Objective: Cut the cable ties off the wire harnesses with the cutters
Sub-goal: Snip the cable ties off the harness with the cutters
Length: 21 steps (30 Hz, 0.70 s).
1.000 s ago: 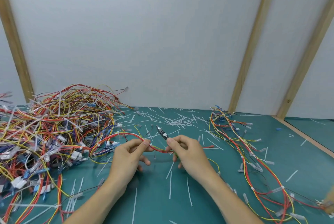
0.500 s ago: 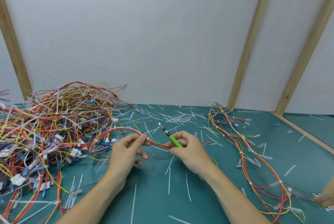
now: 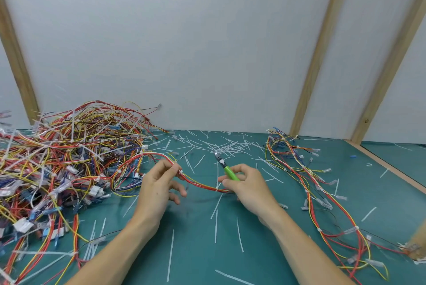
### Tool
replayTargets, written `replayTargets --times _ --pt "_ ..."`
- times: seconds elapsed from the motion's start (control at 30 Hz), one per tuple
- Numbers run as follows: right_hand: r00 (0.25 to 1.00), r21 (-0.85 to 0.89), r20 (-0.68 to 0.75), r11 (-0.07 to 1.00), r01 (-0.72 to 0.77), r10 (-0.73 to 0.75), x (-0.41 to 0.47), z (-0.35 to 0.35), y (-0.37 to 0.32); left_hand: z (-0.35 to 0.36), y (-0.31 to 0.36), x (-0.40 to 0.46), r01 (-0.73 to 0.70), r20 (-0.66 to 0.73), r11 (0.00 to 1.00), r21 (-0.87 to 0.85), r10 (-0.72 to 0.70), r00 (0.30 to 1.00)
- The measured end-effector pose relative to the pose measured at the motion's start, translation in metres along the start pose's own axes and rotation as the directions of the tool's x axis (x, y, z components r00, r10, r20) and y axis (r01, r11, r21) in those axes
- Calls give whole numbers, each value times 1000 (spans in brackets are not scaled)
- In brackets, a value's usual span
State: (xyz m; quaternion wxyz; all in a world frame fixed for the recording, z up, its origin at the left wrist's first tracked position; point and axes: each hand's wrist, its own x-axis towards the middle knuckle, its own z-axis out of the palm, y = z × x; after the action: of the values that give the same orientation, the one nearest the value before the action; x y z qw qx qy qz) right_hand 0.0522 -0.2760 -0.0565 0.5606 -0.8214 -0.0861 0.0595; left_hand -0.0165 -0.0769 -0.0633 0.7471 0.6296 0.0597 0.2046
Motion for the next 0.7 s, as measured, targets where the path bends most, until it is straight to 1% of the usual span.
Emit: replayTargets --times 0.07,0.17,0.27,0.33,0.4,0.5,0.57,0.63,0.7 --pt "1000 -57 -2 998 -7 7 -1 4 1 1 1 -1 -22 20 999 49 21 1000" --pt "1000 -190 -27 982 -2 -4 -2 6 1 1 0 -2 -61 45 990 129 55 997" --pt "1000 -225 -4 974 -7 7 -2 5 2 4 -2 -4 -136 135 961 239 105 985" --pt "1000 -237 -8 972 -3 1 -1 5 2 7 -5 -6 -166 154 944 286 126 980" --pt "1000 -230 -25 973 6 -12 -1 4 1 6 -7 -5 -152 91 939 310 130 987" --pt "996 -243 -74 969 33 -52 -1 2 -1 2 -10 -1 -83 -8 942 326 90 996" --pt "987 -327 -121 943 63 -108 -2 2 -2 1 -13 1 -66 -23 932 356 79 997" --pt "974 -408 -160 909 84 -162 -4 1 -3 2 -14 0 -89 -26 919 385 107 994" --pt "967 -438 -172 893 97 -190 -4 -1 -3 3 -13 0 -115 -35 910 399 140 989"
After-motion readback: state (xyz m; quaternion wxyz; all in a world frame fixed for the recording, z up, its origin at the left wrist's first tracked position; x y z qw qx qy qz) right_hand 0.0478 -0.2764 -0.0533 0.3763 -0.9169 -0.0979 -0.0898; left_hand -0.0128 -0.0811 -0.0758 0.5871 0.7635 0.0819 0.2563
